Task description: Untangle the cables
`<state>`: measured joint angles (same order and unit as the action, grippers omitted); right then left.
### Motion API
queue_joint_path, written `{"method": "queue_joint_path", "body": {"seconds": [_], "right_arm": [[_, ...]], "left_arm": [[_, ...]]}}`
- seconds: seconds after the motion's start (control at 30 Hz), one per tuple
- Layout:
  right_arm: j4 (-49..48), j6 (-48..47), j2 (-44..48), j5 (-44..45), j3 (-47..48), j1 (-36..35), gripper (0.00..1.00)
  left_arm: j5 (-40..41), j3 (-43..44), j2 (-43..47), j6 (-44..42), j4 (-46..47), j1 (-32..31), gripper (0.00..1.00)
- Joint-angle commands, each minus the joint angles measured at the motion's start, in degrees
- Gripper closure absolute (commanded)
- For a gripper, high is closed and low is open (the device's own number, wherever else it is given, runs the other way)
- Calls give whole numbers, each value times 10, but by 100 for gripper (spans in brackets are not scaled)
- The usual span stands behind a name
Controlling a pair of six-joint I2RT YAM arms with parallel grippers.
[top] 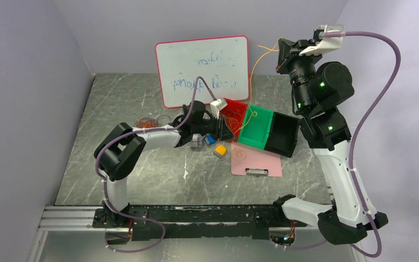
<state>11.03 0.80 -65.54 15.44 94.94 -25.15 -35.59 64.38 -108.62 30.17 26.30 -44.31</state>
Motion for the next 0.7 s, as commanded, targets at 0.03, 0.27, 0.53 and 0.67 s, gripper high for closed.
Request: {"method": "queue_joint_path", "body": {"seconds": [0.03,0.27,0.53,0.67], "right_arm": [[-5,-5,16,9,-11,-3,100],[-15,-13,33,32,-29,-3,100],[-52,-18,47,77,-71,-3,100],[-44,-15,44,92,-102,-2,100]], "left_arm": [[3,36,-9,-5,-2,-4,92],[60,66,61,-59,-85,-4,93],[128,166,119,-136,-236,-1,93],[132,223,100,-132,-273,17,93]]}}
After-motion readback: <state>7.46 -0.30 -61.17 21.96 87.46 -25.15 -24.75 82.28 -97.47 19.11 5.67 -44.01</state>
